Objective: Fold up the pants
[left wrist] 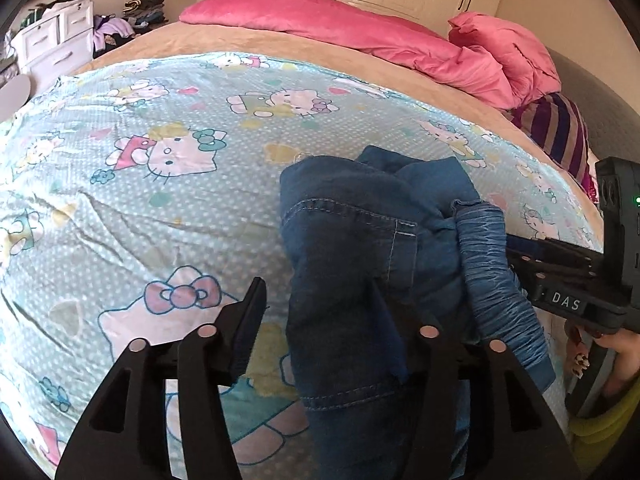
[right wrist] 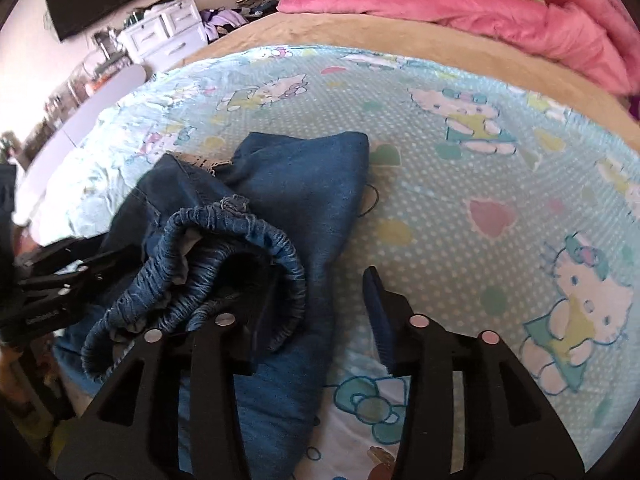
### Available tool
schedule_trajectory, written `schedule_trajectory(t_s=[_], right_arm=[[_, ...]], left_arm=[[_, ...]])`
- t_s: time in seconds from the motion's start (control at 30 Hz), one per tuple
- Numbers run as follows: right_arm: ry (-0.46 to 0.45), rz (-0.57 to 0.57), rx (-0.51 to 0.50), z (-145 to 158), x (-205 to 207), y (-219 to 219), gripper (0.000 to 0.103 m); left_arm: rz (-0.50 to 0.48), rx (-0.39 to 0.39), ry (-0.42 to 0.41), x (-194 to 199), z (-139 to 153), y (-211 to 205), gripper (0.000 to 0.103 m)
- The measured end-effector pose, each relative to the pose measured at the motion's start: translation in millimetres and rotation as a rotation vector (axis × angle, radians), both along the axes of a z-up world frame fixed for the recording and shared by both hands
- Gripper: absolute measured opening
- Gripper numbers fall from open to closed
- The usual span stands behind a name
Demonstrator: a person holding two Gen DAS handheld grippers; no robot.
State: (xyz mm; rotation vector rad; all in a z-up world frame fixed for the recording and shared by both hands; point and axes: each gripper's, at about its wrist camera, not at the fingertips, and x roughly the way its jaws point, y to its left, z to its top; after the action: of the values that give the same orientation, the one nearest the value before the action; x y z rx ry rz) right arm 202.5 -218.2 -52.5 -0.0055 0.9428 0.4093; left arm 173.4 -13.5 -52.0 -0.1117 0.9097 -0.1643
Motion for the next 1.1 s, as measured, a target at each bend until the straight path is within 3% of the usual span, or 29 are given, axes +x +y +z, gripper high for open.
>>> schedule_trajectory(t_s=[0.03,0.1,0.2,0.3,0.37,0.63,1.1], right_arm=[[0.001,-0.005,0.01,1.0,-1.0,-1.4,0.041],[-0.008,-0.033,0.056,9.2,-8.0,-9.8,0.059],[-0.085,-0.042,0.072,30.0,-25.4,-16.8,0.075],[-0.163,-0.026,0.084,54.0,-52.0,-22.7,0.086],[-0.192,-0.02,0.076,64.0,-66.0,-23.9,0.09],[-0.287,-0.028,0.111,94.1,-118.1,-34.7,0.094],[-0.282,-0.016,0.064,97.5,-170.6,-31.9,0.094]], left_arm=[[0.003,0.001,0.0,-2.5,0.6,1.1,0.06],[0.015,-0.004,-0.001,-7.0,5.0,3.8,0.068],[0.021,-0.027,-0.029,-19.1,16.9,8.6,0.07],[0.033,-0.009,-0.068,-35.1,32.9,8.9,0.096],[0.032,-0.002,-0.1,-48.9,44.3,9.2,0.096],[0.031,0.004,-0.147,-95.6,72.7,8.0,0.098],[0.036,0.071,-0.177,-158.3,88.7,8.5,0.099]])
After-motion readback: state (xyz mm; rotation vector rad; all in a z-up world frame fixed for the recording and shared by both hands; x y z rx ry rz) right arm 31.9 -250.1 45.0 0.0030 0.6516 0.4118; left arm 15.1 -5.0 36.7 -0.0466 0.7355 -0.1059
